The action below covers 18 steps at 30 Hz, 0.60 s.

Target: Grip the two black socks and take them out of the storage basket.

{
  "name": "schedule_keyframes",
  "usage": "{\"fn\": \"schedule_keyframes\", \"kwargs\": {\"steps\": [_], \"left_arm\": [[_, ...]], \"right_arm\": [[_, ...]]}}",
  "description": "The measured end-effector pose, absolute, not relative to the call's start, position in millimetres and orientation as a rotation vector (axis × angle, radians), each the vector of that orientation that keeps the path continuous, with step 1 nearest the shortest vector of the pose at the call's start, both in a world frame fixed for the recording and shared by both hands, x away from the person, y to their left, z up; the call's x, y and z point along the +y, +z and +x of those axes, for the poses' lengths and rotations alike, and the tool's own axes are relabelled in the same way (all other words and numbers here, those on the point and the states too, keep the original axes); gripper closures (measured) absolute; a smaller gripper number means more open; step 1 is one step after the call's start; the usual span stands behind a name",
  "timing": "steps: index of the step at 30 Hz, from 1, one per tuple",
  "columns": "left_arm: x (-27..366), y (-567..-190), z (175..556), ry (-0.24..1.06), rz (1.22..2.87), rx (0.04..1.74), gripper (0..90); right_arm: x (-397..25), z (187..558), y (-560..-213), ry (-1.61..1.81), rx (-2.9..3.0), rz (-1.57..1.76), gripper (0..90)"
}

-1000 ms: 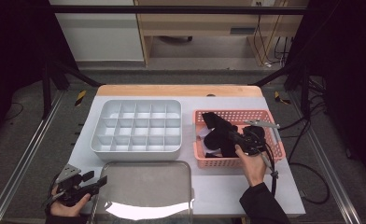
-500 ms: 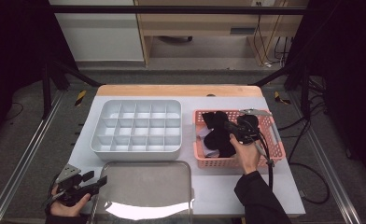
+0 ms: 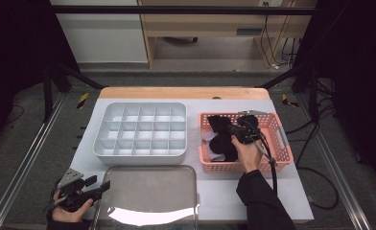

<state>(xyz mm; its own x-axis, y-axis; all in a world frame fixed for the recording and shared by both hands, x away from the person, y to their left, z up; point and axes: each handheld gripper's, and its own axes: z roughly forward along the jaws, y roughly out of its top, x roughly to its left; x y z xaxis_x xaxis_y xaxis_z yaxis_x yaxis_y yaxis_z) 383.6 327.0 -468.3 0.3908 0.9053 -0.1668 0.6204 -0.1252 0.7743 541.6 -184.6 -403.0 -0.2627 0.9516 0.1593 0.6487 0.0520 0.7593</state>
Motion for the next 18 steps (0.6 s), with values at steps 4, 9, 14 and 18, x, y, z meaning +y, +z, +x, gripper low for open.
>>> {"fn": "schedule_keyframes", "kwargs": {"steps": [4, 9, 14, 18], "left_arm": [[327, -468, 383, 0.443, 1.838, 1.321, 35.9], [327, -468, 384, 0.445, 1.845, 1.321, 35.8], [326, -468, 383, 0.444, 1.844, 1.32, 35.9], [326, -469, 384, 0.449, 1.847, 1.32, 35.9]], "right_arm": [[-183, 543, -406, 1.014, 1.97, 1.602, 71.1], [-194, 536, -404, 1.008, 1.951, 1.604, 58.9], [-206, 523, -396, 1.02, 1.948, 1.591, 50.9], [-215, 511, -398, 1.048, 1.923, 1.597, 47.2]]}}
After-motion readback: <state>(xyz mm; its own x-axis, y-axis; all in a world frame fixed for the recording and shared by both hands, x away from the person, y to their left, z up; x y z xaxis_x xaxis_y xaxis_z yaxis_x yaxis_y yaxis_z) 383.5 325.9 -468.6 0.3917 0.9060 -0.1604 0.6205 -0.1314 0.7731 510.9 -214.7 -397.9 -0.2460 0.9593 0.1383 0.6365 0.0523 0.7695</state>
